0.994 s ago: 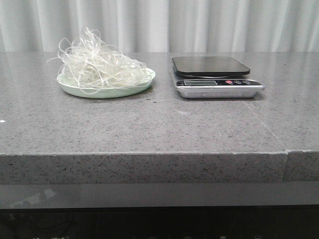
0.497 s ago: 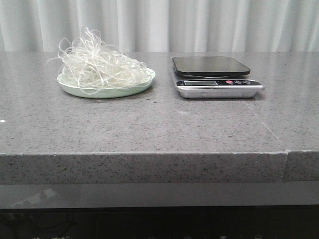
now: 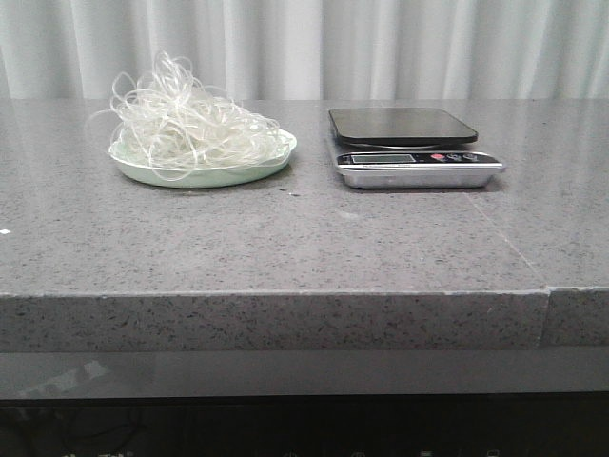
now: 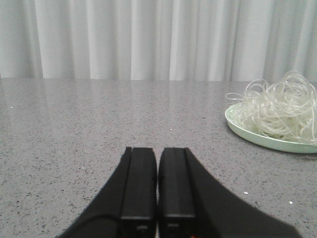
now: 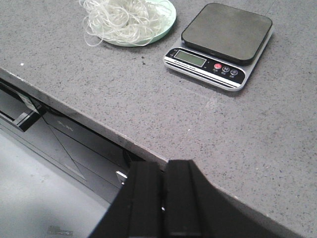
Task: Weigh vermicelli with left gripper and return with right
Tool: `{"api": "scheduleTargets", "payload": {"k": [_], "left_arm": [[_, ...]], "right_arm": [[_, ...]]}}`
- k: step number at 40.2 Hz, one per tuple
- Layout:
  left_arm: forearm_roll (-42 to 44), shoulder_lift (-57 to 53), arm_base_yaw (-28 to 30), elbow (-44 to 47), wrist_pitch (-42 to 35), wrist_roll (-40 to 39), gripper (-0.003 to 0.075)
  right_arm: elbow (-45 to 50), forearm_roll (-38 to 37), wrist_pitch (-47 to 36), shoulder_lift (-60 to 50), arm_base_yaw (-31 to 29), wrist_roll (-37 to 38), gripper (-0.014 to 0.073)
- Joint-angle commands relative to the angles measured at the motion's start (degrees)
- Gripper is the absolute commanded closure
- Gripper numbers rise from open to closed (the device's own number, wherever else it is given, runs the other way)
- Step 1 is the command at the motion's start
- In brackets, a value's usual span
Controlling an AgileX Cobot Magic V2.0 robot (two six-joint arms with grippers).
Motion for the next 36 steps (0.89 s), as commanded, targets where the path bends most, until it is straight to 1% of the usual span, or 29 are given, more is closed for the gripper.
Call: {"api": "scheduleTargets", "payload": {"k": [1,5,9,15,25,31,36], "left_arm": [[-0.54,-1.37,-0.34,2.10,-4.75,-0.43,0.0564],[-0.54,-1.37,-0.34,2.10,-4.75,-0.43,0.0564],[-0.54,-1.37,-0.34,2.10,-4.75,-0.43,0.0564],[-0.54,-1.37,-0.34,2.10,-4.75,-0.43,0.0564],[-0.54,-1.37,-0.34,2.10,-4.75,-0.43,0.0564],[-0.54,-1.37,-0.34,2.10,-4.75,-0.43,0.0564],[-0.54,-1.37,-0.34,2.10,-4.75,-0.43,0.0564]], "right_arm": [[-1.23,-0.67,-3.72,0.35,-0.25,0.03,0.0430],[-0.57,-0.67,-3.83,-0.52,-0.61,0.03,0.0430],[1.98,-0.73,-6.65,-2.98,-4.24,-0.03,0.0430],[10.98,-0.73,-18.99,-9.62,-12.11,-0.03,0.0430],[30.25,-0.62,-38.57,-21.14,-25.64,0.02,0.0430],[38.81,-0.44,-45.63,-24.50,-29.81,0.02,0.0430],[44.31,-0.32,-50.14,-26.80,-31.40,0.02,0.0430]]}}
